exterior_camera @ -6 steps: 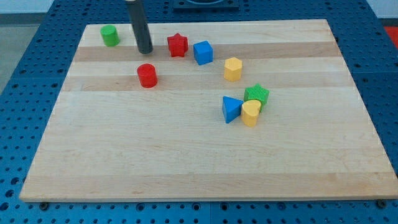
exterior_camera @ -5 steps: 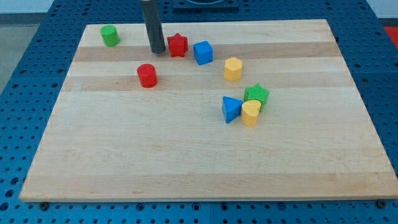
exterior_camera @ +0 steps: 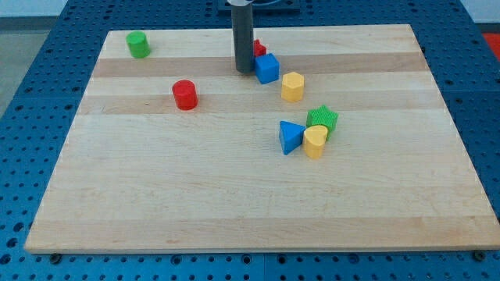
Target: Slide blue triangle to blue cube
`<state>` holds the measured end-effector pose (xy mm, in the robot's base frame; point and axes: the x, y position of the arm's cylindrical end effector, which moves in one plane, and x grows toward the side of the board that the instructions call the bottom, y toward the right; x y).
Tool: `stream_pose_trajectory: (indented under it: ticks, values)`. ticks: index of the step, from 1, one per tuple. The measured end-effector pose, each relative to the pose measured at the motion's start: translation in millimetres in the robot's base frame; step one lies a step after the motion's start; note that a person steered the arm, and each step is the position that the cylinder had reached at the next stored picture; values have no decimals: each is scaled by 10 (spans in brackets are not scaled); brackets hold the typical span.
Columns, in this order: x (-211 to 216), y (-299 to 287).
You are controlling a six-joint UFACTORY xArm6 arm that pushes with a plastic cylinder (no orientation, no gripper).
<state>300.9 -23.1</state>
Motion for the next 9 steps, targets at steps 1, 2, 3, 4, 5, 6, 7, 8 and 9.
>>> stream_pose_trajectory:
  ticks: [1,2,3,4,5,6,7,8,9]
  values:
    - [-50,36]
    - [-103,37]
    - [-165,61]
    - [-238,102]
    - [-266,108]
    - [-266,127]
    - [-266,232]
    - [-287,248]
    - [-359,248]
